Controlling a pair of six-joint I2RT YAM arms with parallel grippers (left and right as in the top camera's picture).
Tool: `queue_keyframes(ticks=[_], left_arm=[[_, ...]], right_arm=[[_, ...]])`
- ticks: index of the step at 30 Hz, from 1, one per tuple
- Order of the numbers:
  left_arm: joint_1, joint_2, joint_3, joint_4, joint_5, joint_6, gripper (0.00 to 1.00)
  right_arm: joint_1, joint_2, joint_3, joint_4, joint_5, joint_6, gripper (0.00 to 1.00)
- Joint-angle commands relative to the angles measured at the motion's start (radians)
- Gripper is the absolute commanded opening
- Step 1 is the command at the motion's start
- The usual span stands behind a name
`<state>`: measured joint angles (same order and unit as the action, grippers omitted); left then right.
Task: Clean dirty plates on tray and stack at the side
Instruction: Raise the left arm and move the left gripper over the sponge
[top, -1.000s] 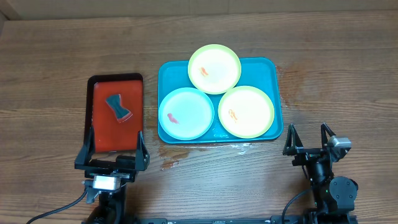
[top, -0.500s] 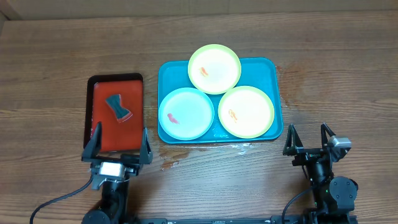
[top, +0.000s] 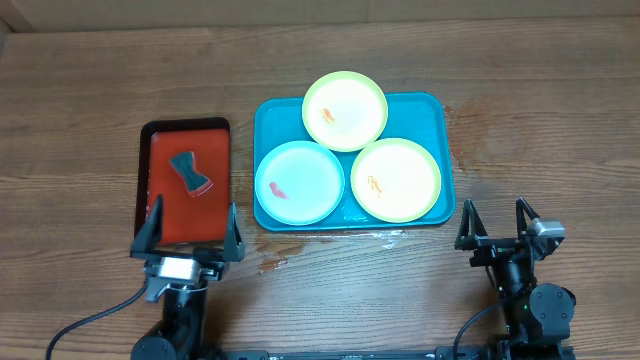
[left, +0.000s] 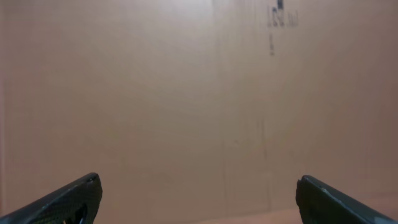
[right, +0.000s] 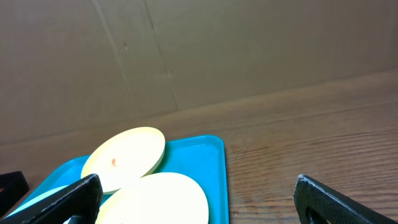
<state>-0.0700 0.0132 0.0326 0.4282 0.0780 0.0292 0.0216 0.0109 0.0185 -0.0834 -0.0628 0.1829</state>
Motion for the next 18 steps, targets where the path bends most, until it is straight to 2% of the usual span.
queue_keyframes(ticks=[1,7,11,14,18], left_arm=[[0.004,0.029,0.14,-0.038,-0.052,0.015,1.0],[0.004,0.254,0.404,-0.222,-0.023,0.088,1.0],[0.004,0.499,0.646,-0.452,-0.019,0.081,1.0],[0.004,0.711,0.834,-0.595,0.09,0.08,1.0],[0.004,0.904,0.973,-0.611,0.251,0.08,1.0]], right_arm=[[0.003,-0.008,-0.011,0.003,0.01,0.0,1.0],[0.003,-0.008,-0.011,0.003,0.01,0.0,1.0],[0.003,-0.008,-0.011,0.003,0.01,0.0,1.0],[0.003,-0.008,-0.011,0.003,0.01,0.0,1.0],[0.003,-0.008,-0.011,0.003,0.01,0.0,1.0]])
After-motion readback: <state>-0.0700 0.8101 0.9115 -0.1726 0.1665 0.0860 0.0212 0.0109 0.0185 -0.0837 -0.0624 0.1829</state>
